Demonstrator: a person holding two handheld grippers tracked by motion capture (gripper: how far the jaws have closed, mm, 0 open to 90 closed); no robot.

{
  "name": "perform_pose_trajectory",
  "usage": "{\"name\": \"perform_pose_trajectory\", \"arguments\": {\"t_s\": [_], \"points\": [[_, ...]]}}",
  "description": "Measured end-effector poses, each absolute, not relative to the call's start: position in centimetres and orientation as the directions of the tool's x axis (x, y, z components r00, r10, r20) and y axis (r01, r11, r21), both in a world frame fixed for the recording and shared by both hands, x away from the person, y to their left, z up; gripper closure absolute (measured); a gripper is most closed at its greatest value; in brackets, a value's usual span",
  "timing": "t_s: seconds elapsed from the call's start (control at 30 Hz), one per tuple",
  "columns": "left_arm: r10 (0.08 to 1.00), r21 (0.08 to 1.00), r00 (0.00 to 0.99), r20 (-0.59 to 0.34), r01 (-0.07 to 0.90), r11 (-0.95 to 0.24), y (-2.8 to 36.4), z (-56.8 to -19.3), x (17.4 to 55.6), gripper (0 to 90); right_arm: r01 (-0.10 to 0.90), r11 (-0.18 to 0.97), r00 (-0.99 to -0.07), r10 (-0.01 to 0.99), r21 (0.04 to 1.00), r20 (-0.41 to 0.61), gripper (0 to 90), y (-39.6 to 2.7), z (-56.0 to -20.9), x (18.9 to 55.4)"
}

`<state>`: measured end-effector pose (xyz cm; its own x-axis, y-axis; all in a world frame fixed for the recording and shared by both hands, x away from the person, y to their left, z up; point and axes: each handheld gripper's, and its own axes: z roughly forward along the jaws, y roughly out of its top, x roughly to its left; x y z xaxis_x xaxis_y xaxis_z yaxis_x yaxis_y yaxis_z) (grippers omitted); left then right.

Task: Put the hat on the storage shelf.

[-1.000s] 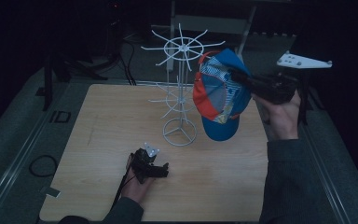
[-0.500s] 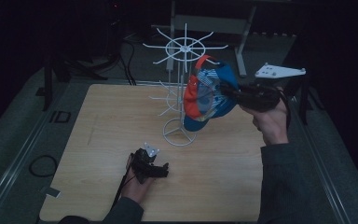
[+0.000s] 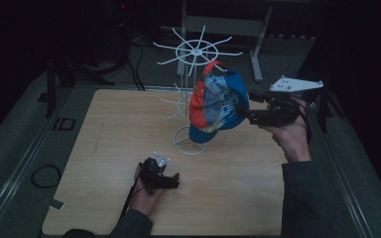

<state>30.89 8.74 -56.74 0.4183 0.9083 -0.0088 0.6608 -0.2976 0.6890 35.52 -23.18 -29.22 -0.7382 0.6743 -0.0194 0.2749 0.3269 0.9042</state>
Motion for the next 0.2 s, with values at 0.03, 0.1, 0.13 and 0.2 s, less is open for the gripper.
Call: {"name": "perform_pose_trajectory", "arguments": {"t_s": [0.03,0.1,0.13,0.2], "points": [[0.908,0.689,0.419,-0.009,0.661,-0.298,8.74,-56.74,30.89,1.9,0.279,0.326,-0.737,0.676,0.903,-0.017,29.0,-23.23,-29.33,35.43],[0.908,0.69,0.418,-0.01,0.66,-0.296,8.73,-56.74,30.89,1.9,0.28,0.325,-0.737,0.676,0.903,-0.015,27.6,-23.36,-29.47,35.26],[0.908,0.69,0.418,-0.01,0.66,-0.296,8.73,-56.74,30.89,1.9,0.281,0.323,-0.738,0.675,0.904,-0.012,27.3,-23.46,-29.57,35.13],[0.909,0.69,0.418,-0.01,0.66,-0.296,8.73,-56.74,30.89,1.9,0.284,0.322,-0.738,0.675,0.903,-0.009,26.2,-23.6,-29.73,34.92]]}}
